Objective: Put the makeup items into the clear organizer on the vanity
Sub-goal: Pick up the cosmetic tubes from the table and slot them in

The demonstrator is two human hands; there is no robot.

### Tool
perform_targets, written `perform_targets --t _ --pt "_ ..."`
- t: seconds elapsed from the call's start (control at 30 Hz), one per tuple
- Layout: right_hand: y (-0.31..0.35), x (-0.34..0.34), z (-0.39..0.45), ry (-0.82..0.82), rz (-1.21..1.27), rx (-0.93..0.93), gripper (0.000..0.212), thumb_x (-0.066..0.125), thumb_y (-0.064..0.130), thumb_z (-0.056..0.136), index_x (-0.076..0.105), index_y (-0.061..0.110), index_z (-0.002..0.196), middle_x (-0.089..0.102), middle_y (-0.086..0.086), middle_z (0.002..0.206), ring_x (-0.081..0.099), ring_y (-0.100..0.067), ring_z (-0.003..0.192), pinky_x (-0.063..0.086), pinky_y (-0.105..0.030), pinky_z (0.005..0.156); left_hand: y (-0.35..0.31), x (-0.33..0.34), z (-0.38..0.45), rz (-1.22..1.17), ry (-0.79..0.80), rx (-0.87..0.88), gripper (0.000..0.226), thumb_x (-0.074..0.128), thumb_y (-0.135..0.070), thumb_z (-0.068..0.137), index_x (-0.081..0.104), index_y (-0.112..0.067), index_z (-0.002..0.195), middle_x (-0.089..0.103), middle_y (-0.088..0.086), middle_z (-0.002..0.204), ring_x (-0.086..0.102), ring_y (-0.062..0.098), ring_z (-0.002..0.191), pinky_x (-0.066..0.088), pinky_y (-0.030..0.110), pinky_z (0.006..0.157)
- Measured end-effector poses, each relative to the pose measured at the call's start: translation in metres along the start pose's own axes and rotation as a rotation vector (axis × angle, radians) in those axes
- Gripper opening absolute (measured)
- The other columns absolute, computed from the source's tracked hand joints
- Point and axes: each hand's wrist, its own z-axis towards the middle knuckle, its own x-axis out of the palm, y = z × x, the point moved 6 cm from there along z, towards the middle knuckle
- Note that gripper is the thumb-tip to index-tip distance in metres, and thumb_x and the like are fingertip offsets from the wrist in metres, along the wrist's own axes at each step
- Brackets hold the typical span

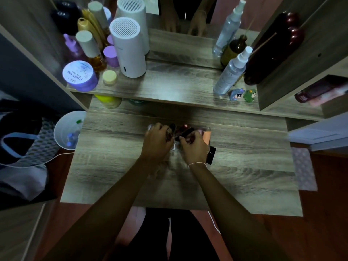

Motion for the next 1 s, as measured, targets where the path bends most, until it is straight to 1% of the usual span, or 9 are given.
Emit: perform_targets --t 0.13,0.23,0.33,0.43,0.5,0.6,0.67,0.9,1.0 --pt "0.001 0.000 0.000 0.007 0.018 0.022 0.023 0.073 0.015 0.080 0.052 0.025 0.080 0.052 0.018 0.068 0.048 0.012 0.063 0.035 0.006 0.060 0.002 -0.002 0.003 -0.050 -0.008 -0.029 0.036 0.069 -0.025 0.083 0.059 -0.007 0.112 0.057 0.016 0.110 0.053 0.032 0.103 0.047 0.042 0.087" --pt "0.003 -0.002 0.000 0.007 0.024 0.033 0.024 0.072 0.015 0.080 0.051 0.026 0.080 0.050 0.023 0.066 0.048 0.013 0.063 0.035 0.006 0.059 0.003 -0.004 0.003 -0.100 -0.011 -0.037 0.038 0.071 -0.026 0.081 0.057 -0.009 0.112 0.057 0.014 0.112 0.055 0.030 0.102 0.050 0.045 0.088" --pt "0.002 -0.004 -0.001 0.004 0.032 0.041 0.023 0.071 0.015 0.080 0.051 0.026 0.079 0.051 0.020 0.066 0.050 0.010 0.063 0.037 0.002 0.058 0.004 -0.007 0.001 -0.120 -0.011 -0.015 0.039 0.073 -0.024 0.079 0.056 -0.010 0.112 0.057 0.013 0.112 0.055 0.028 0.101 0.050 0.047 0.087" --pt "0.000 -0.004 -0.003 0.016 0.043 0.046 0.018 0.070 0.014 0.081 0.054 0.022 0.083 0.054 0.016 0.069 0.054 0.003 0.065 0.045 -0.010 0.065 0.004 -0.009 -0.002 -0.139 -0.016 -0.007 0.039 0.071 -0.019 0.079 0.056 -0.011 0.114 0.056 0.012 0.113 0.054 0.026 0.101 0.049 0.047 0.088" --pt "-0.003 -0.003 -0.005 0.031 0.066 0.061 0.015 0.070 0.013 0.081 0.057 0.017 0.087 0.057 0.012 0.073 0.060 -0.007 0.070 0.055 -0.028 0.074 0.004 -0.011 -0.003 -0.144 -0.025 0.007 0.037 0.071 -0.018 0.079 0.057 -0.011 0.113 0.056 0.012 0.112 0.055 0.026 0.099 0.050 0.047 0.087" --pt "-0.004 -0.004 -0.008 0.031 0.078 0.072 0.014 0.070 0.013 0.081 0.058 0.014 0.089 0.061 0.004 0.078 0.064 -0.017 0.076 0.058 -0.039 0.078 0.005 -0.013 -0.005 -0.141 -0.033 0.024 0.036 0.071 -0.019 0.079 0.057 -0.010 0.112 0.057 0.013 0.110 0.056 0.028 0.097 0.050 0.048 0.084" --pt "-0.004 -0.005 -0.010 0.015 0.081 0.074 0.015 0.071 0.013 0.080 0.057 0.017 0.086 0.061 0.004 0.077 0.064 -0.017 0.074 0.057 -0.040 0.077 0.005 -0.012 -0.007 -0.135 -0.035 0.027 0.037 0.070 -0.020 0.079 0.057 -0.010 0.113 0.057 0.013 0.110 0.055 0.028 0.098 0.050 0.047 0.083" --pt "-0.005 -0.015 -0.018 -0.004 0.071 0.063 0.017 0.072 0.015 0.079 0.057 0.021 0.085 0.060 0.007 0.074 0.058 -0.008 0.067 0.053 -0.027 0.070 0.007 -0.012 -0.025 -0.209 -0.111 0.007 0.041 0.070 -0.021 0.082 0.052 -0.006 0.115 0.057 0.016 0.112 0.057 0.026 0.096 0.053 0.045 0.082" --pt "-0.009 -0.023 -0.023 -0.010 0.025 0.069 0.014 0.070 0.020 0.081 0.059 0.017 0.089 0.066 -0.005 0.085 0.061 -0.017 0.076 0.049 -0.024 0.070 0.007 -0.010 -0.043 -0.189 -0.143 0.000 0.036 0.069 -0.017 0.083 0.055 0.001 0.111 0.060 0.020 0.106 0.060 0.028 0.090 0.054 0.043 0.078"
